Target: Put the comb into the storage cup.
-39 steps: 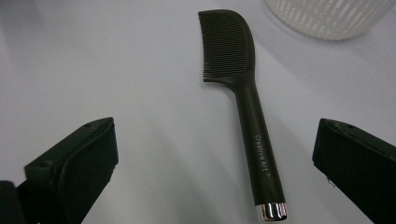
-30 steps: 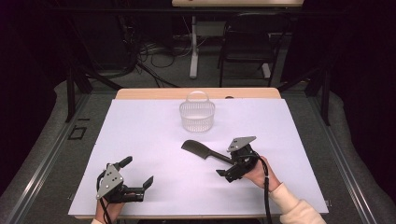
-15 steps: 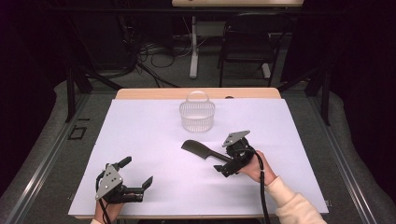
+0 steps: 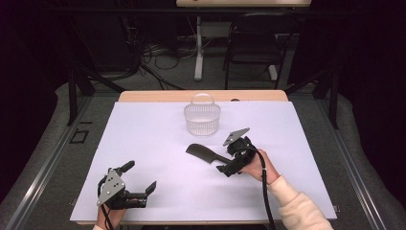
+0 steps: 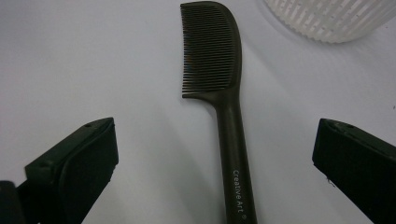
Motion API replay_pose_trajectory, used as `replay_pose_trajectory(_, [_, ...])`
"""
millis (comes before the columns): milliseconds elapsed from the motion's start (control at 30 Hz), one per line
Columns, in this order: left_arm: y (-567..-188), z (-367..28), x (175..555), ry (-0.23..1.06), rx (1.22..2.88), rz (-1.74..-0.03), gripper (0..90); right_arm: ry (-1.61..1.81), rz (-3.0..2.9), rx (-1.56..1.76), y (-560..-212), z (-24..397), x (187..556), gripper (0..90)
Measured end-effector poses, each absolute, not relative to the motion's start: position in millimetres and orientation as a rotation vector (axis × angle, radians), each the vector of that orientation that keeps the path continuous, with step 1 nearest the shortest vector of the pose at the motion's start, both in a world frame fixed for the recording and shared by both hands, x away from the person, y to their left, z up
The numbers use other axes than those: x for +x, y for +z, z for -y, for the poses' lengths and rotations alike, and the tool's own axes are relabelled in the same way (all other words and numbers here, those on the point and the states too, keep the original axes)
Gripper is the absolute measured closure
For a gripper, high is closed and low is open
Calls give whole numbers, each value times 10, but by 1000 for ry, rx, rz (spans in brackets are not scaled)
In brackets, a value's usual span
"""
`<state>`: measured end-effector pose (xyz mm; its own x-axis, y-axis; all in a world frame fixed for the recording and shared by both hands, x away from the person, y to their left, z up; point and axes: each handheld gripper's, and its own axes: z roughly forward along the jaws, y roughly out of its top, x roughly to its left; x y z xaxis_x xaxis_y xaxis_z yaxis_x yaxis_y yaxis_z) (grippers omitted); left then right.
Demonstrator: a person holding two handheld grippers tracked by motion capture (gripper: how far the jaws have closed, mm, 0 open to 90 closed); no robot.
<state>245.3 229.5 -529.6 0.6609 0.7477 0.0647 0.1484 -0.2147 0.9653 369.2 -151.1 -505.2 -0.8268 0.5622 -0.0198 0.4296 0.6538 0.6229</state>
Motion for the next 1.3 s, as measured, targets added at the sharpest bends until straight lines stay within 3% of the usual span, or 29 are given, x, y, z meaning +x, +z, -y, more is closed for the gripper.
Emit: replay_pose_trajectory(1300, [-5285, -2306, 2449, 656, 1718, -735, 0, 737, -2751, 816, -4994, 1324, 3942, 9])
